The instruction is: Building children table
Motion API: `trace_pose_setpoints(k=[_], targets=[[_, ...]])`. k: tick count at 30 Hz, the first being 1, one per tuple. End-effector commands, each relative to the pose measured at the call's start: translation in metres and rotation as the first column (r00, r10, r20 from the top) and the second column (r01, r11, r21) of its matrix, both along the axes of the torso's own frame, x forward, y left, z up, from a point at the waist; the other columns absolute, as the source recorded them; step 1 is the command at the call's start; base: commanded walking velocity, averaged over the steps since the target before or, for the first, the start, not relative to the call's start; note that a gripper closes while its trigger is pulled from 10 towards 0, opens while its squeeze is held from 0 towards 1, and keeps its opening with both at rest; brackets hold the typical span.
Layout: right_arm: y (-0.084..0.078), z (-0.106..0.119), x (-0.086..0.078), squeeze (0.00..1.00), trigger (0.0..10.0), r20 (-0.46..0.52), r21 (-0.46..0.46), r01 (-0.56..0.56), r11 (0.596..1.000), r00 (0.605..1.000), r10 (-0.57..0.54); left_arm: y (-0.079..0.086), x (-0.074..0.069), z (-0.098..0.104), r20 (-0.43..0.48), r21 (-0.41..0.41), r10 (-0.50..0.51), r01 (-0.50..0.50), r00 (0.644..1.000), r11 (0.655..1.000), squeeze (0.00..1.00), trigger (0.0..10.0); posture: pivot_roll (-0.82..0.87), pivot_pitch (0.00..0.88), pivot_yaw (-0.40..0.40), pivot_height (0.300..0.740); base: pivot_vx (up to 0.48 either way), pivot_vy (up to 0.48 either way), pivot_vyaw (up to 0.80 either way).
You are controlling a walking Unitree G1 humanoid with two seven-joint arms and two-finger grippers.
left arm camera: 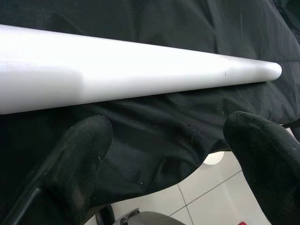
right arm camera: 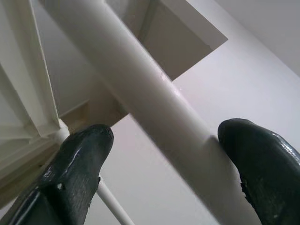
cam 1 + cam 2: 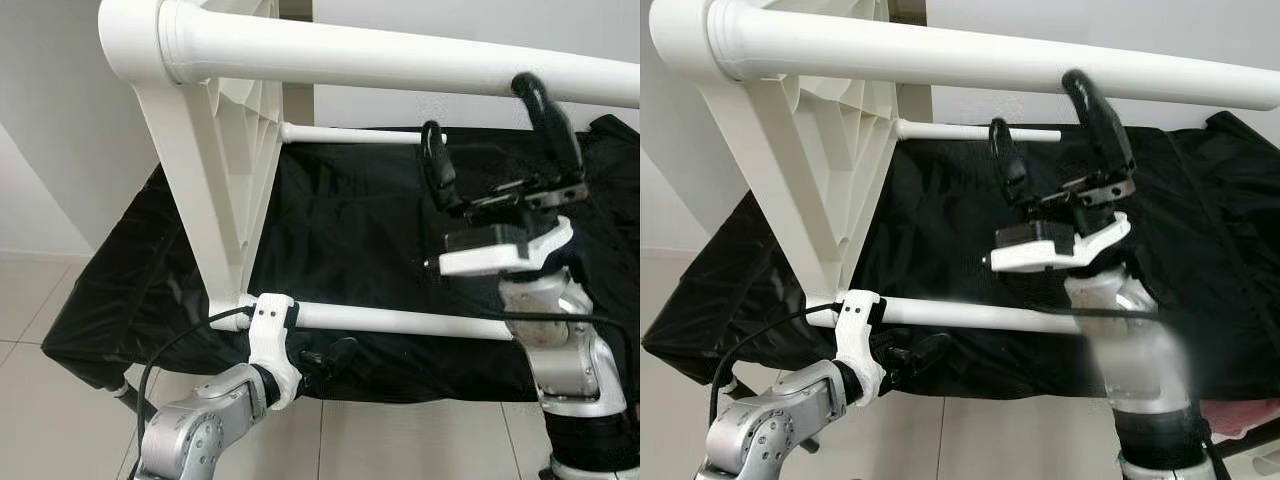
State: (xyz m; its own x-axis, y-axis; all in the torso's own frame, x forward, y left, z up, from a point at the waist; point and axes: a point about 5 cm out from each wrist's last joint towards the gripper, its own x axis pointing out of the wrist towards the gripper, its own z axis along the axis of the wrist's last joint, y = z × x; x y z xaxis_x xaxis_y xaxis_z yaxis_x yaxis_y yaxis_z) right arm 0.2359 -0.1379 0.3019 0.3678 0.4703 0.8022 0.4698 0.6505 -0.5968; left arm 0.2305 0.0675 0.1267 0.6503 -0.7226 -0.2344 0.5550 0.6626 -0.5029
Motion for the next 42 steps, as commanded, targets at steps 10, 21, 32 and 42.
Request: trace_pose_setpoints(k=[10,21,32,42], targets=[[0.001,0.019,-0.003,0.0,10.0,0.046,-0.045,-0.013,0.999,0.999,0.015,-0.002,0.004,0.0,0.004,-0.001,0.005,-0.005,1.0,1.0,0.0,10.0,-0.01,0.055,0.04,0.74,0.0,0.0,0.0],[0.006,0.044,0.001,0.0,10.0,-0.017,-0.087,0.055,0.995,0.998,-0.057,-0.006,0.004,0.003,0.014,-0.013,0.005,-0.005,1.0,1.0,0.0,10.0,-0.03,0.065,0.025,0.74,0.0,0.0,0.0],[0.007,0.056,0.006,0.0,10.0,-0.036,-0.128,0.134,0.983,0.99,-0.14,-0.008,0.006,0.003,0.011,-0.023,0.017,-0.016,1.0,1.0,0.0,10.0,-0.03,0.065,0.02,0.74,0.0,0.0,0.0],[0.003,0.052,0.008,0.0,0.0,-0.122,-0.075,0.147,0.986,0.98,-0.155,-0.009,0.02,0.014,0.004,-0.072,0.128,-0.127,0.992,0.989,0.0,10.0,-0.03,0.069,0.014,0.74,0.0,0.0,0.0]])
